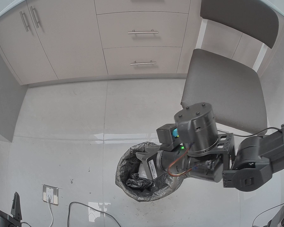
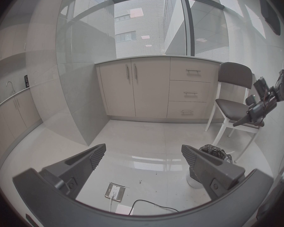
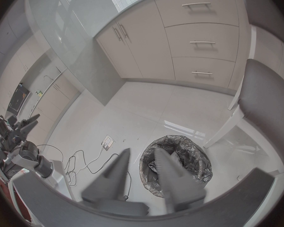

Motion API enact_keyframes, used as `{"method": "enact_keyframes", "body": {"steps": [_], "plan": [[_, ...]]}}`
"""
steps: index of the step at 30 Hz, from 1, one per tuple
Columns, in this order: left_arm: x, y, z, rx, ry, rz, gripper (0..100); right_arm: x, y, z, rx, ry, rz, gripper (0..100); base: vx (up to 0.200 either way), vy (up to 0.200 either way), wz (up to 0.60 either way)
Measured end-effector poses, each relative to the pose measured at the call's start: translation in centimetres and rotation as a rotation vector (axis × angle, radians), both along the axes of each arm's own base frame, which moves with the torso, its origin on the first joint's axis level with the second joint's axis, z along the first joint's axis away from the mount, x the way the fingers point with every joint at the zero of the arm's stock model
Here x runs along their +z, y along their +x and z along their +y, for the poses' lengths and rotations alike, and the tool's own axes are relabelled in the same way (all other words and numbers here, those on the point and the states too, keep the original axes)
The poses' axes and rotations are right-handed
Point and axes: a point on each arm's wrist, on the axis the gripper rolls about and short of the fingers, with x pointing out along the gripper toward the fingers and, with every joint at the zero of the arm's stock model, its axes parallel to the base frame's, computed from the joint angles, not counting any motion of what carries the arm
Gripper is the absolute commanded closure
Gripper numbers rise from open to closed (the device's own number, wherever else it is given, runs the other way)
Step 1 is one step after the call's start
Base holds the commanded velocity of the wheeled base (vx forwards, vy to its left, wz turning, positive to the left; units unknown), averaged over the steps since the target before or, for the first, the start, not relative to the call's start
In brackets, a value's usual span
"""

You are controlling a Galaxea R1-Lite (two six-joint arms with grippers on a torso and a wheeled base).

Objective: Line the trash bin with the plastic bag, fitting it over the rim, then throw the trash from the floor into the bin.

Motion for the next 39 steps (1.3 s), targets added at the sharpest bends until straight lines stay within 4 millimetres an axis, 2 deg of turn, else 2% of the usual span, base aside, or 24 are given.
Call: {"method": "enact_keyframes", "body": {"steps": [7, 15, 20, 25, 31, 36, 39], "plan": [[0.0, 0.0, 0.0, -0.013, -0.003, -0.003, 0, -3.6, 2.2, 2.4, -0.025, -0.031, 0.012, 100, 0.000, 0.000, 0.00], [0.0, 0.0, 0.0, -0.013, -0.011, -0.005, 0, -7.8, 6.0, 5.6, -0.093, -0.040, -0.009, 100, 0.000, 0.000, 0.00], [0.0, 0.0, 0.0, -0.013, -0.014, -0.007, 0, -10.4, 8.6, 6.8, -0.144, -0.048, -0.013, 100, 0.000, 0.000, 0.00], [0.1, 0.0, 0.0, -0.012, -0.015, -0.007, 0, -12.9, 11.3, 6.4, -0.199, -0.069, 0.002, 100, 0.000, 0.000, 0.00], [0.1, 0.0, 0.0, -0.012, -0.017, -0.007, 0, -14.9, 13.5, 5.2, -0.251, -0.098, 0.028, 100, 0.000, 0.000, 0.00], [0.1, 0.0, 0.0, -0.012, -0.019, -0.008, 0, -15.7, 14.4, 4.7, -0.285, -0.117, 0.091, 100, 0.000, 0.000, 0.00], [0.1, 0.0, 0.0, -0.012, -0.028, -0.009, 0, -15.3, 14.9, 4.9, -0.306, -0.116, 0.133, 100, 0.000, 0.000, 0.00]]}}
